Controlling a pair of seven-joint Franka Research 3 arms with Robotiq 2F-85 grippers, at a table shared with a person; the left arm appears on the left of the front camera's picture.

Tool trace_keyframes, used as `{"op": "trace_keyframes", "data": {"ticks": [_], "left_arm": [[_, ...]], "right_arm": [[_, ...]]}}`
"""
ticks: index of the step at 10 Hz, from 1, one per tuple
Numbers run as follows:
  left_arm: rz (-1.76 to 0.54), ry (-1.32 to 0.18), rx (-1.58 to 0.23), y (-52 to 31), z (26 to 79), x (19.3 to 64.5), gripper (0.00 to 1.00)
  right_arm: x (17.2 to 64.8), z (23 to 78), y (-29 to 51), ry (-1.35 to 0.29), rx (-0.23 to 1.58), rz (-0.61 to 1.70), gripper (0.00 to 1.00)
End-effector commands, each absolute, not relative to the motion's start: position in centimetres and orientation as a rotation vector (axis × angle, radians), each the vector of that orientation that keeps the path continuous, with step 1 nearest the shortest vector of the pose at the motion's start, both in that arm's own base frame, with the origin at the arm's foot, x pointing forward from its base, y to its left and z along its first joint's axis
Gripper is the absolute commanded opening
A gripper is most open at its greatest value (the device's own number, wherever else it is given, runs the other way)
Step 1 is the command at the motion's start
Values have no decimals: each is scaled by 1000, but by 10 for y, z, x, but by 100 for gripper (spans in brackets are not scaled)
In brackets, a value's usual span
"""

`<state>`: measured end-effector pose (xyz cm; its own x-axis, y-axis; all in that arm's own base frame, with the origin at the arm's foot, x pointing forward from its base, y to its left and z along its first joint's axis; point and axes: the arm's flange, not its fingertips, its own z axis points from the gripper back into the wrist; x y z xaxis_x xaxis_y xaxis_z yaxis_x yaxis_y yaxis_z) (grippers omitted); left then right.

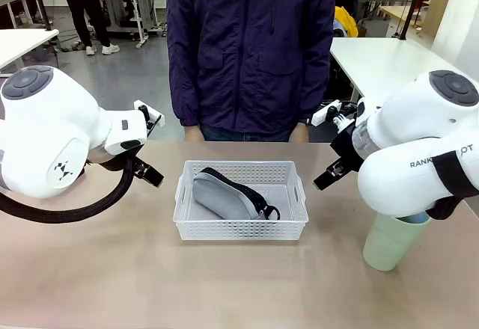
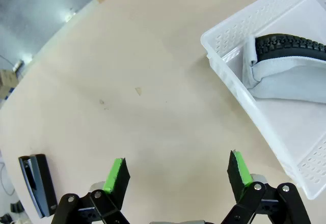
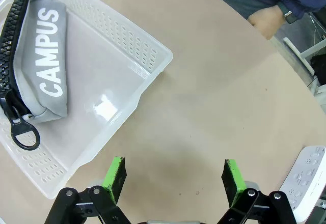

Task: Efficiently arrange items inside the basket to fit them all.
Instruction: Pick up the Digital clock and place it inside the Organizing basket.

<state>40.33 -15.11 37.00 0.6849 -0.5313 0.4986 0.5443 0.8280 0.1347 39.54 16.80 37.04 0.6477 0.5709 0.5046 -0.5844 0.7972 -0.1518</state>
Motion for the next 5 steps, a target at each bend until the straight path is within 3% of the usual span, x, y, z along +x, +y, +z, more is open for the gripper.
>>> {"op": "trace_keyframes", "data": {"ticks": [1, 5], "left_arm": [[-603, -551, -25, -151, 370, 403, 100], [-603, -553, -21, -150, 375, 396, 100]], "right_arm": [[395, 371, 168, -565, 26, 656, 100], [389, 378, 168, -532, -19, 677, 100]]}}
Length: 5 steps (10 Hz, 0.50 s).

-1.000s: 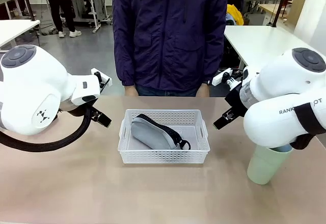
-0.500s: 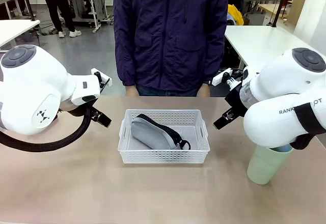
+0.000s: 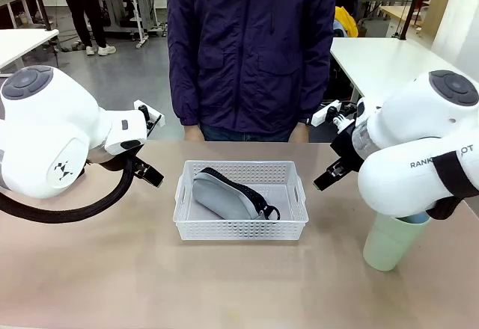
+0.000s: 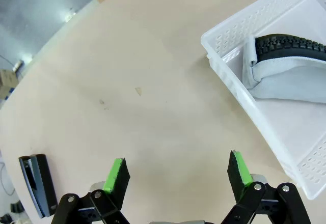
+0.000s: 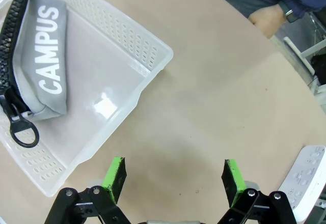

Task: Efficiently arrange items inside the basket to fit them all.
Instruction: Pick up the Digital clock and place it inside the Organizing basket.

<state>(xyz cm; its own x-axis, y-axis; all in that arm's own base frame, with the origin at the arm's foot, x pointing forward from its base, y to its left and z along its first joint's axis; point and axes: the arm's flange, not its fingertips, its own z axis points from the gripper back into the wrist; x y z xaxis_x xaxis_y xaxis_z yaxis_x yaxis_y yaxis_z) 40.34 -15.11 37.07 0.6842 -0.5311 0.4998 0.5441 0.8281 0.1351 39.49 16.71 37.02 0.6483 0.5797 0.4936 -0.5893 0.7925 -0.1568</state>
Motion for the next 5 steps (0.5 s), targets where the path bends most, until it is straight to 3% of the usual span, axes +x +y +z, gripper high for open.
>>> {"op": "trace_keyframes", "data": {"ticks": [1, 4, 5], "left_arm": [[-631, -547, -58, -148, 385, 387, 100], [-659, -680, -155, -134, 443, 344, 100], [-562, -686, -188, -126, 463, 333, 100]], "right_arm": [[384, 391, 166, -545, -4, 666, 100], [360, 457, 153, -591, 56, 741, 100], [352, 477, 145, -549, 125, 761, 100]]}}
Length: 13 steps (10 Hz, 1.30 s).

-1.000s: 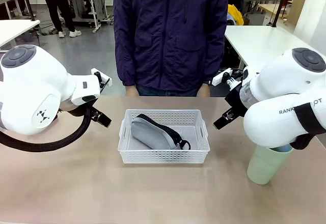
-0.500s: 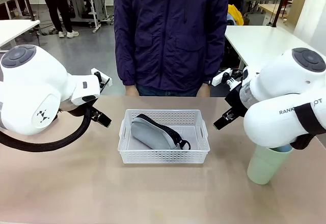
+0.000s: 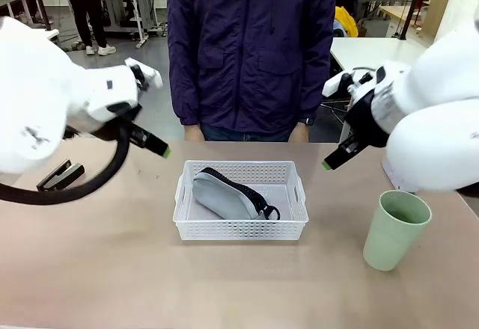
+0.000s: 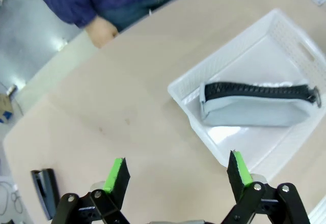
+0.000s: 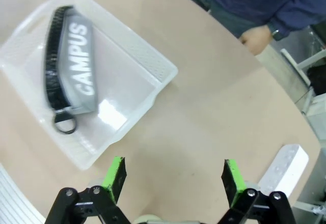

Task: Efficiently arrange items inside the basket to fit them all.
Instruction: Pick up the Digital clock and place it inside the Organizing basket.

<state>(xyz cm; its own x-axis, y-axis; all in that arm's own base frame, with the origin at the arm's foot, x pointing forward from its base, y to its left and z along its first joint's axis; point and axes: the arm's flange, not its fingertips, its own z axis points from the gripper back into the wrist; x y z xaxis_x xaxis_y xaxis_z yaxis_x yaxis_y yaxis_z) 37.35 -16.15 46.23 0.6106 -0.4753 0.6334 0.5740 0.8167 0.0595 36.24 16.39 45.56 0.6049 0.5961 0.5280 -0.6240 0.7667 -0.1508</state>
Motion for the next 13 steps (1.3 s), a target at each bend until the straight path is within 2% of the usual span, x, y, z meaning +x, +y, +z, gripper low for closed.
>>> {"op": "trace_keyframes", "data": {"ticks": [1, 2, 4, 6, 7, 9, 13], "left_arm": [[-397, -540, -272, -117, 486, 318, 100], [-358, -533, -325, -104, 500, 302, 100], [-423, -546, -607, -59, 523, 268, 100], [-336, -638, -851, 14, 529, 240, 100], [-270, -684, -937, 50, 523, 230, 100], [-158, -770, -1047, 100, 504, 212, 100], [-14, -790, -1224, 154, 460, 205, 100]], "right_arm": [[342, 502, 131, -480, 211, 676, 100], [333, 525, 113, -455, 305, 599, 100], [307, 561, 62, -483, 532, 529, 100], [289, 575, -24, -512, 816, 472, 100], [286, 572, -71, -538, 947, 406, 100], [278, 555, -144, -599, 1082, 262, 100], [284, 482, -240, -604, 1295, 19, 100]]}}
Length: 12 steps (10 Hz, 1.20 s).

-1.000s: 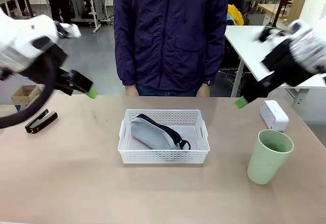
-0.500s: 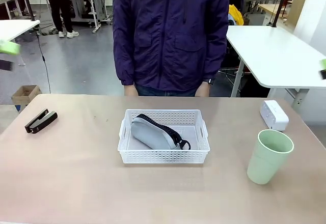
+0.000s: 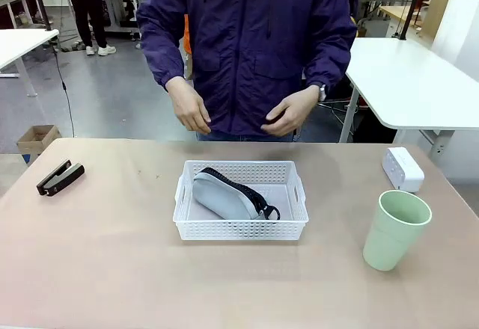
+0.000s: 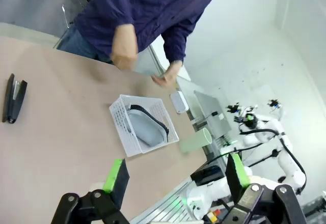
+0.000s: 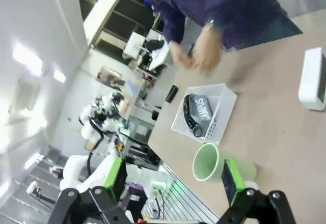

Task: Efficiently arrange items inside the basket to fit them all.
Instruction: Pick up the Digital clock and place it inside the Organizing basket.

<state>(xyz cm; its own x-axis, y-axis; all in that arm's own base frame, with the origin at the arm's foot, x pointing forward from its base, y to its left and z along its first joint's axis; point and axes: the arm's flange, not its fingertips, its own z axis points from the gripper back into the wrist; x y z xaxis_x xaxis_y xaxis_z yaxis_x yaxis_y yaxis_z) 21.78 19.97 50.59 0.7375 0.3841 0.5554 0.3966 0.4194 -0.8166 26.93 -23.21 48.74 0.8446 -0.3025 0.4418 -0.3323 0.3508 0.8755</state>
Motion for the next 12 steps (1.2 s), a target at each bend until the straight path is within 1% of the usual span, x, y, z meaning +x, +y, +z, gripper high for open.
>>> {"op": "trace_keyframes", "data": {"ticks": [1, 3, 4, 5, 6, 12], "left_arm": [[11, -785, -1250, 154, 452, 209, 100], [74, -776, -1322, 150, 444, 218, 100], [104, -840, -1260, 140, 450, 220, 100], [119, -900, -1131, 128, 455, 222, 100], [94, -779, -1299, 206, 470, 243, 100], [94, -779, -1299, 206, 470, 243, 100]], "right_arm": [[285, 463, -253, -598, 1335, -31, 100], [288, 446, -262, -594, 1346, -89, 100], [289, 443, -262, -603, 1315, -139, 100], [280, 441, -255, -581, 1345, -97, 100], [280, 441, -255, -581, 1345, -97, 100], [280, 441, -255, -581, 1345, -97, 100]]}}
